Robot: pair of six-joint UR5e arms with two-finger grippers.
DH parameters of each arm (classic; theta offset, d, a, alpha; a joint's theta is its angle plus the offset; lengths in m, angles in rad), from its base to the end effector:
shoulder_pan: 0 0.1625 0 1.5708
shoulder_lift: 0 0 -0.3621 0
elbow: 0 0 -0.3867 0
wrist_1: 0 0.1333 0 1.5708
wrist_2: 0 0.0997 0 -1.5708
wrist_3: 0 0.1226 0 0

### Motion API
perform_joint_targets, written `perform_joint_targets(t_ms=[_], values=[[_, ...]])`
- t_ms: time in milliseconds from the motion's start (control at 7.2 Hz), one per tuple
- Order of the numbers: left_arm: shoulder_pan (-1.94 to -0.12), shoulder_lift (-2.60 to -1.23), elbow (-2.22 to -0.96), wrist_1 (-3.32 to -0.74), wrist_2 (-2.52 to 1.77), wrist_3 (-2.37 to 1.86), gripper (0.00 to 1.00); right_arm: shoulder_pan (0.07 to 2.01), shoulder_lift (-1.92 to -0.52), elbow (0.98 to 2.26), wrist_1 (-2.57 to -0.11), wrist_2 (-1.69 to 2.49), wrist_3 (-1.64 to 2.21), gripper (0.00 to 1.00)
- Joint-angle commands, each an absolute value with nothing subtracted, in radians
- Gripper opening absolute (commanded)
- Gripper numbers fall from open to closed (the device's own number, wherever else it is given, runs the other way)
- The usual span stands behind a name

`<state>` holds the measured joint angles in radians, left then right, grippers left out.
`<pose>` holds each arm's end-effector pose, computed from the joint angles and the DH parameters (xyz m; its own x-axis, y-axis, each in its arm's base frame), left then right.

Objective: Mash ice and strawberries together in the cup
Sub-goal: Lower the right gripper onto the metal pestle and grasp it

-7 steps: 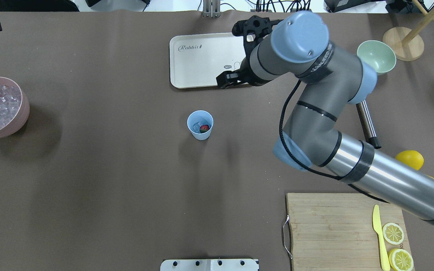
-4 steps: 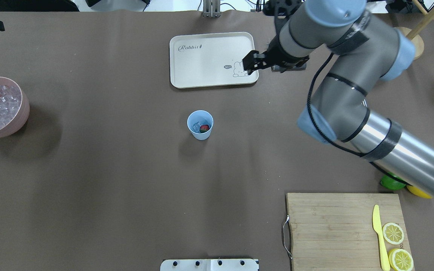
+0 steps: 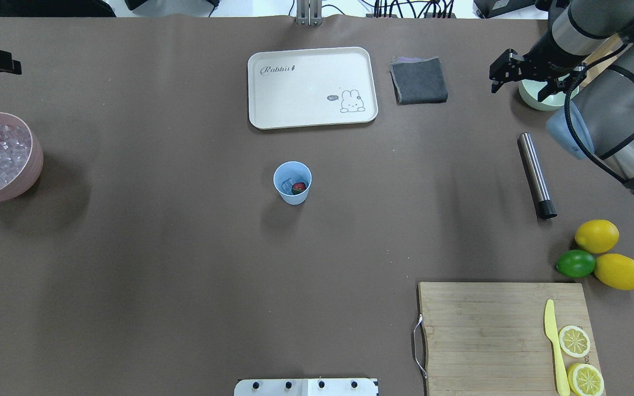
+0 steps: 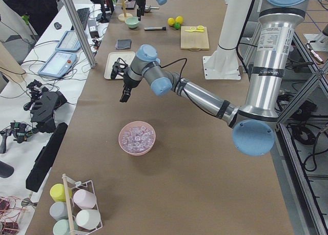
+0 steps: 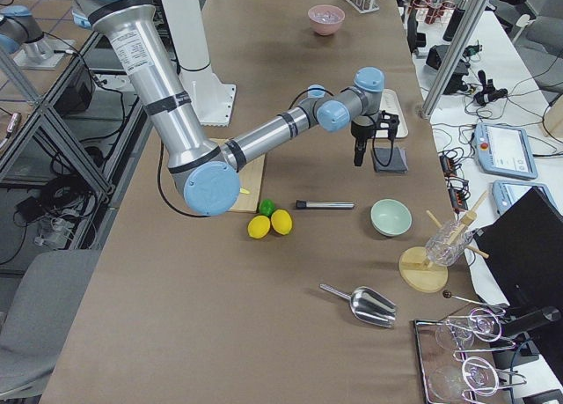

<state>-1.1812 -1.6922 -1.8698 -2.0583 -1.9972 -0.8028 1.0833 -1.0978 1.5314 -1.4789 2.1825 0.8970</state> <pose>0.1311 -0.5367 0.3542 0.6672 0.0403 -0.7438 0.3544 0.8611 0.3645 -0.2501 -0.6059 0.3592 0.6838 0.1992 0.7020 -0.2069 0.9755 -0.0752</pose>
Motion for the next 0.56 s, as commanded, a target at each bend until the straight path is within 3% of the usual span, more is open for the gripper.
perform_joint_targets(t_ms=[0,417], values=[[-1.18,-1.671,-1.841,-2.134,-1.999,-0.79,0.98,1.1,-1.072,1.381,-1.451,2.229,0.775,1.0],[-1.18,-1.671,-1.838,-2.164,-1.991,-0.787,0.98,1.104,-1.123,1.319,-1.406,2.299,0.632,1.0]])
